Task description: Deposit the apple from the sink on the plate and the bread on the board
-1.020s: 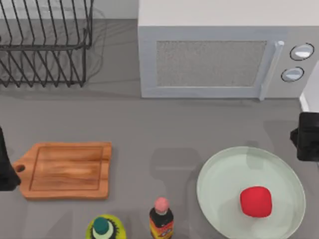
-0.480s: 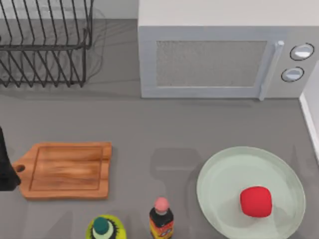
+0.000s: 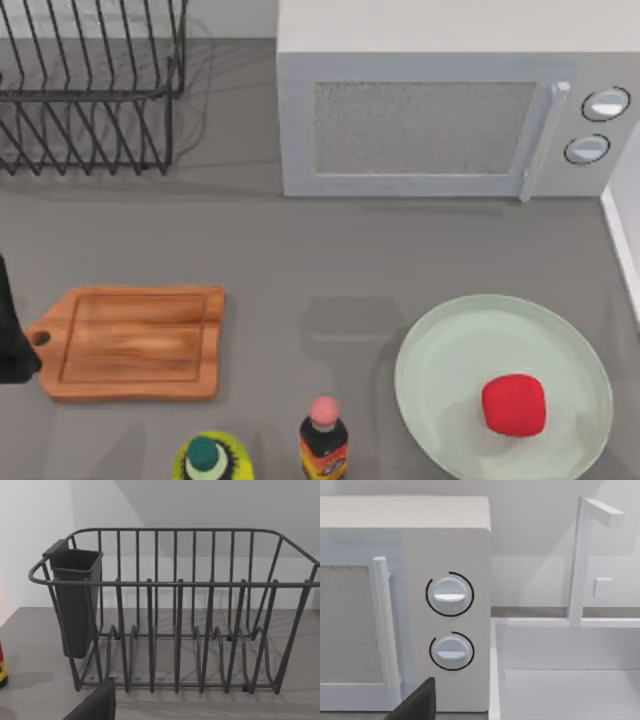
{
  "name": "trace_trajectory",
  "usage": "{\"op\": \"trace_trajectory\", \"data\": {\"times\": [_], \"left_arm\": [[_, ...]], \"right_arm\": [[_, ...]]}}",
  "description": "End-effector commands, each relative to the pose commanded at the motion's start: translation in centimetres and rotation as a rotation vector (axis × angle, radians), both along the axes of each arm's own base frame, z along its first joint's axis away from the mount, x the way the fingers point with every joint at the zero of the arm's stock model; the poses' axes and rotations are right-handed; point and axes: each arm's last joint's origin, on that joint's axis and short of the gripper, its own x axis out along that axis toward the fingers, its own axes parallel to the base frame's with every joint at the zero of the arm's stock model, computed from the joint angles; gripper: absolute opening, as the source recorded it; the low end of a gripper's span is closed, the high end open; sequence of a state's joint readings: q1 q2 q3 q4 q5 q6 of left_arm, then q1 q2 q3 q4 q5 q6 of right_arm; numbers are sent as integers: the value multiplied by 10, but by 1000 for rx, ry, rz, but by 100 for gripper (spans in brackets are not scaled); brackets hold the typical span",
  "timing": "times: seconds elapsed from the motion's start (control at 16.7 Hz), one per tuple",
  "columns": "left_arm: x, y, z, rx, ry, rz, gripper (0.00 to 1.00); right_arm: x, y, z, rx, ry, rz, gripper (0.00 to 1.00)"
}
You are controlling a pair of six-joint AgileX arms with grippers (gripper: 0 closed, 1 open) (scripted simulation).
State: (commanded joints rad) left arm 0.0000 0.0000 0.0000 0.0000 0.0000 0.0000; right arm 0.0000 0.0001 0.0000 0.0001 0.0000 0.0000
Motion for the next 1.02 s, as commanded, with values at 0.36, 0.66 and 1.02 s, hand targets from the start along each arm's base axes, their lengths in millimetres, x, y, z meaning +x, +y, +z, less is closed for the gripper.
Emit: {"op": "trace_trajectory", "data": {"times": [0.36,0.66,1.02], "left_arm": [[3,1,3,27,110,10,100],[18,6,34,108,332,19,100],[68,19,76,221,681,-2,100]], "right_arm": [[0,0,0,0,0,0,100],[0,0,0,0,0,0,100],[0,0,0,0,0,0,100]]}}
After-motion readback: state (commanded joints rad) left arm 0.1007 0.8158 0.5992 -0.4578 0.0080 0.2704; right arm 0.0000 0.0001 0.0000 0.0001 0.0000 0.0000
